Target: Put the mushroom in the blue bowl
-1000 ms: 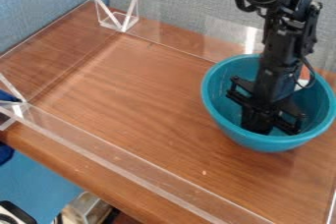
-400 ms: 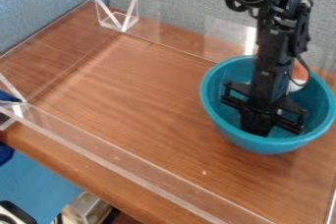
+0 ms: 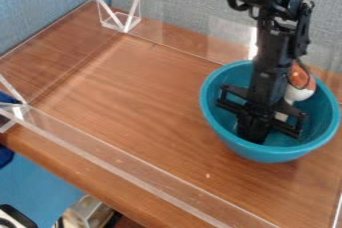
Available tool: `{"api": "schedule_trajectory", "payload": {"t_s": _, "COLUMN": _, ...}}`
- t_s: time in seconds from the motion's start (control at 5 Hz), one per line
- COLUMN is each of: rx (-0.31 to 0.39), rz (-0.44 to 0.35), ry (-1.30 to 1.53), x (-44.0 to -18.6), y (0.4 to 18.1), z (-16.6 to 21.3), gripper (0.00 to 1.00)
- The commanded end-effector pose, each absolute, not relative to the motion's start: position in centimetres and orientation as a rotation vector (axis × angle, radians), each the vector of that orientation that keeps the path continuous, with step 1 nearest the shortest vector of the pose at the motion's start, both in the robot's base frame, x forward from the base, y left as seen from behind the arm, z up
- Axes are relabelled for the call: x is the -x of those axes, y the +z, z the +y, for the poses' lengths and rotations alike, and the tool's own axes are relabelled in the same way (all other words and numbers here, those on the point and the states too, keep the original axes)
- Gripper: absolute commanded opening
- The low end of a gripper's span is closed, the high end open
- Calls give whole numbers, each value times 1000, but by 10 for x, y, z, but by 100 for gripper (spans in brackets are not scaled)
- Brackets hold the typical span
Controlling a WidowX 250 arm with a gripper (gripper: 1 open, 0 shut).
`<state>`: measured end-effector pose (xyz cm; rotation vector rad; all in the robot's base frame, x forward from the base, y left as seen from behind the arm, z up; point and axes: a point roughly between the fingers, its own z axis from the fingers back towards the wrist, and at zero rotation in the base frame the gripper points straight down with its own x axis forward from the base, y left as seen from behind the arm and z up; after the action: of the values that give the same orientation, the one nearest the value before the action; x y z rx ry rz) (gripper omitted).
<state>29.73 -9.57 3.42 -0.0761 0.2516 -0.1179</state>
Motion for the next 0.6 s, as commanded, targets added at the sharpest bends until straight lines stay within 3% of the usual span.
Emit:
{"api": "schedule_trajectory", "payload": {"t_s": 0.0, "rx": 93, "rz": 161, "ry": -136, "x": -308, "y": 62, "z": -106, "gripper": 0}}
{"api": "schedule_trajectory", "payload": {"t_s": 0.2, "rx": 95, "rz": 157, "ry": -101, "x": -307, "y": 64, "z": -96, "gripper": 100}}
{"api": "schedule_trajectory", "payload": {"t_s": 0.4, "rx": 91, "rz": 156, "ry": -146, "x": -309, "y": 65, "z": -91, "gripper": 100}}
